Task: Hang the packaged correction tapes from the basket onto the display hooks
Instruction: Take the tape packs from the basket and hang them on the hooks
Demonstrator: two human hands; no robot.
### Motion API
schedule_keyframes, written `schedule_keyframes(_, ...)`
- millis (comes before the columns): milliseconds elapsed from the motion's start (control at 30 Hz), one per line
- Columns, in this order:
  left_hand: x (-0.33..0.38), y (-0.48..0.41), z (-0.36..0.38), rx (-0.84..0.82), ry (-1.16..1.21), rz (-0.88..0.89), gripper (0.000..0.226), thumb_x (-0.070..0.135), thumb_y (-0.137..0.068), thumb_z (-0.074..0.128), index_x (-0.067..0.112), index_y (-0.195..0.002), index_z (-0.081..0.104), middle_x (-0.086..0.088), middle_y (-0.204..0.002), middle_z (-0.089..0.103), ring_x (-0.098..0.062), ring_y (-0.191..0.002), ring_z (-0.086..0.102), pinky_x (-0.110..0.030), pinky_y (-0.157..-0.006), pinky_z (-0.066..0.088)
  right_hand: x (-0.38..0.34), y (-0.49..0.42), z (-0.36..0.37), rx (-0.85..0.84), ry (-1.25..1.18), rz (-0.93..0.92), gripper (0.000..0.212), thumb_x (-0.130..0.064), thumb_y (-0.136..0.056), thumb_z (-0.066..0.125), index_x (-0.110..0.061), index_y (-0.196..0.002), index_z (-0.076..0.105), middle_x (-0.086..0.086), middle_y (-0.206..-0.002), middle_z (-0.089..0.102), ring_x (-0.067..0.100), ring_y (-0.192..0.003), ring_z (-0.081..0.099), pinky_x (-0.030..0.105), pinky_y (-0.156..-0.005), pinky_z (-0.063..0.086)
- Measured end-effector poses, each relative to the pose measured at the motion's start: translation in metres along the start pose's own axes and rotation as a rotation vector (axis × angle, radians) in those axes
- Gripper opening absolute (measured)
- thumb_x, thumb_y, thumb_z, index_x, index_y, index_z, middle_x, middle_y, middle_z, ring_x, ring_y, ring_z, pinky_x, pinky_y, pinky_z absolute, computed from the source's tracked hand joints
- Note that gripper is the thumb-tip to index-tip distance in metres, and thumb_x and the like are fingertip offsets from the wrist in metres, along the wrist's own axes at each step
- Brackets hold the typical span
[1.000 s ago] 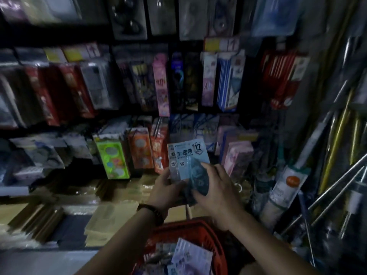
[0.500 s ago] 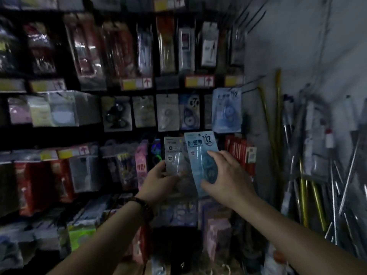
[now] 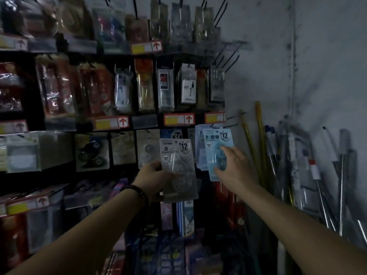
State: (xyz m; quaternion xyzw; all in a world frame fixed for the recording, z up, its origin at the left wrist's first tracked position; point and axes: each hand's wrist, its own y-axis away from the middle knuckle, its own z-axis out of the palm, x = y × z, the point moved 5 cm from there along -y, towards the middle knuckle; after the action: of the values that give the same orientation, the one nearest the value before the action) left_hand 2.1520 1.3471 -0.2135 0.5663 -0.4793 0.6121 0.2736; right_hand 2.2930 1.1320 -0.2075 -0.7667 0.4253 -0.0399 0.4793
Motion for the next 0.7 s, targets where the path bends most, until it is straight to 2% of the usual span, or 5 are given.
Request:
schedule_keyframes(67,0.003,-0.012,0.004,0.001,-0.031,-0.002,0.030,0.010,-0.087,0.084,0.019,-0.113,0.072,-0.005,-0.108,0.080,-0.028,-0.099,0.078,-0.051,-0.082,0.066,0.004,-0.009,0.009,0.002,0.006,-0.007,0.075,-0.038,-0.092,0.072,-0.026,-0.157,0.036,-0.004,-0.144,0.043,0.023,-0.129,0.047,0.043,-0.102,0.051)
schedule_keyframes(200,0.010,-0.030,0.014,-0.014,-0.052,0.011,0.027,0.010,-0.091,0.080,0.020,-0.115,0.071,-0.007,-0.113,0.078,-0.028,-0.100,0.077,-0.044,-0.073,0.065,0.007,-0.024,0.021,0.073,-0.015,-0.053,0.080,-0.035,-0.092,0.072,-0.029,-0.159,0.028,-0.005,-0.146,0.040,0.021,-0.127,0.048,0.043,-0.095,0.056)
schedule_keyframes(300,0.013,-0.039,0.020,-0.023,-0.053,0.025,0.029,0.011,-0.092,0.079,0.020,-0.117,0.069,-0.007,-0.116,0.076,-0.029,-0.103,0.075,-0.048,-0.079,0.065,0.009,-0.037,0.028,0.104,0.005,-0.088,0.081,-0.033,-0.090,0.074,-0.028,-0.158,0.030,-0.007,-0.147,0.039,0.023,-0.132,0.048,0.046,-0.096,0.057)
schedule_keyframes(467,0.016,-0.048,0.023,-0.036,-0.051,0.034,0.025,0.010,-0.094,0.076,0.018,-0.117,0.068,-0.008,-0.115,0.075,-0.029,-0.103,0.074,-0.052,-0.088,0.064,0.014,-0.051,0.041,0.023,0.033,-0.080,0.081,-0.037,-0.089,0.075,-0.024,-0.158,0.034,-0.004,-0.145,0.040,0.023,-0.131,0.046,0.044,-0.099,0.054)
schedule_keyframes(700,0.013,-0.064,0.024,-0.028,-0.025,0.059,0.024,0.007,-0.095,0.074,0.018,-0.115,0.068,-0.011,-0.116,0.074,-0.029,-0.101,0.075,-0.040,-0.072,0.063,0.016,-0.068,0.057,-0.002,0.090,-0.060,0.072,-0.032,-0.084,0.080,-0.028,-0.142,0.038,0.003,-0.138,0.046,0.026,-0.124,0.052,0.047,-0.089,0.059)
